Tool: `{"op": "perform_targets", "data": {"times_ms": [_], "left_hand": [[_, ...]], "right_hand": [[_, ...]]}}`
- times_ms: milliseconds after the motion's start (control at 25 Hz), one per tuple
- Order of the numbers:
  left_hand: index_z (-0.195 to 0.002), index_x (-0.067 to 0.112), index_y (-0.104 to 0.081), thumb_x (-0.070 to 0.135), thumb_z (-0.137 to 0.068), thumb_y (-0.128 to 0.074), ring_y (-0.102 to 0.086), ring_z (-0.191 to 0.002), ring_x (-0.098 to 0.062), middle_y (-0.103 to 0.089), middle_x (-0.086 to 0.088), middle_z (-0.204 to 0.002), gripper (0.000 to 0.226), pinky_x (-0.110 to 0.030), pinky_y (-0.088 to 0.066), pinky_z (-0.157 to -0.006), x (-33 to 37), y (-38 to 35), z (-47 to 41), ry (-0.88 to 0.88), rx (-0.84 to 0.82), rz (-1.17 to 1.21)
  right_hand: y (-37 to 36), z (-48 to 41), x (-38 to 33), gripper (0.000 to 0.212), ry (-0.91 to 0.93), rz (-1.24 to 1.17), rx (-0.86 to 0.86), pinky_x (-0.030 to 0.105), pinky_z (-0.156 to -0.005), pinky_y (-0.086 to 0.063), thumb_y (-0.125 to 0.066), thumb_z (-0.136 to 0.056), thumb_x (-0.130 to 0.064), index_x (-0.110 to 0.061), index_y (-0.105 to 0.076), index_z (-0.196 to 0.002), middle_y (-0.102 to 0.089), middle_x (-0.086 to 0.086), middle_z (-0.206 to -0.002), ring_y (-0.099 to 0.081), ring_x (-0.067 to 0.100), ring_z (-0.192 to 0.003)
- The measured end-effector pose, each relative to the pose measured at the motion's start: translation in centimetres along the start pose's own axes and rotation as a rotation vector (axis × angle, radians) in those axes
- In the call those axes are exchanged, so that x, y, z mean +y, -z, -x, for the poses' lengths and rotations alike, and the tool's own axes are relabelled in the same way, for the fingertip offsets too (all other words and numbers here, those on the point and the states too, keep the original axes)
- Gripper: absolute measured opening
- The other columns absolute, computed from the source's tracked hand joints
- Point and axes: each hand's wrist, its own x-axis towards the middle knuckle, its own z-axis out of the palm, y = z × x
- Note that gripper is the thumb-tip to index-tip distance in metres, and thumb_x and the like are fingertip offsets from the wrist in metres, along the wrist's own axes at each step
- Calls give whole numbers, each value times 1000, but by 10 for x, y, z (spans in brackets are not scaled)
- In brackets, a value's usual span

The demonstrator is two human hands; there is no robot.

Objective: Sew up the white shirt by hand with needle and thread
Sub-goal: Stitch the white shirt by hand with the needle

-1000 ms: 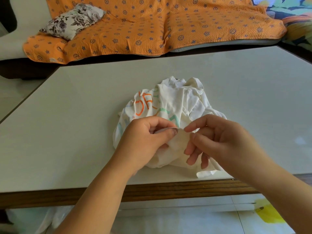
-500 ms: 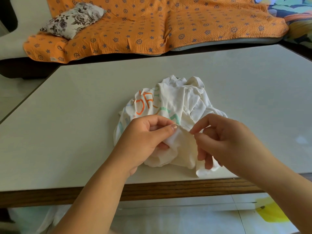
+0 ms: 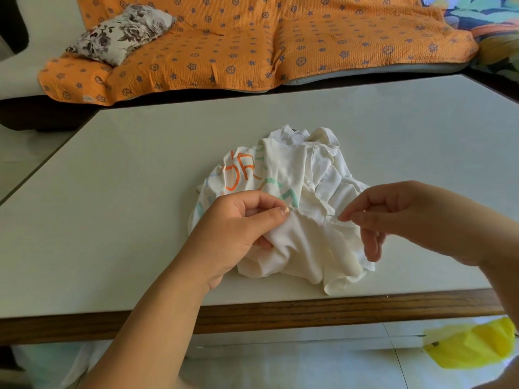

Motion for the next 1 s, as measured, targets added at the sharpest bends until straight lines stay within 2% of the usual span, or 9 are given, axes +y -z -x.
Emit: {"op": "perform_targets", "data": {"times_ms": [160, 360, 440, 520, 1000], "left_hand": [[-73, 23, -76, 10, -87, -66, -62, -66, -7, -70, 2, -71, 22, -20, -51, -58, -1, 0, 0, 5, 10, 3], [-73, 23, -76, 12, -87, -67, -64, -71, -9, -72, 0, -75, 20, -22, -52, -62, 1, -1, 1, 1, 1, 1], [-74, 23, -76, 13, -86, -68, -66, -73, -11, -73, -1, -77, 18, -24, -54, -66, 1, -1, 2, 8, 1, -5], [-75, 23, -76, 13, -86, -68, -67, -74, -12, -73, -2, -78, 17, -25, -53, -66, 1, -1, 2, 11, -1, -8], [-72, 26, -76, 10, -85, -67, -68, -71, -9, -75, -2, -78, 22, -21, -53, -60, 1, -1, 1, 6, -10, 30]], "right_hand": [[9, 2, 4, 13, 25, -11, 19, 42, -83, -54, -56, -93, -18, -14, -68, -91, -74, 8, -70, -71, 20, -66], [-15, 9, -9, 11, 140, -198, -77, 25, -64, -51, -58, -91, -16, -8, -65, -92, -71, 12, -63, -66, 20, -59], [-28, 8, -12, 9, 166, -264, -73, 25, -59, -51, -56, -94, -15, -8, -62, -93, -70, 11, -61, -67, 20, -56], [-36, 5, -12, 8, 174, -296, -44, 27, -59, -53, -54, -96, -15, -10, -60, -95, -70, 11, -61, -67, 21, -55], [-42, 4, -17, 14, 165, -260, -29, 23, -61, -55, -50, -98, -12, -21, -62, -100, -70, 9, -61, -68, 20, -56]]}}
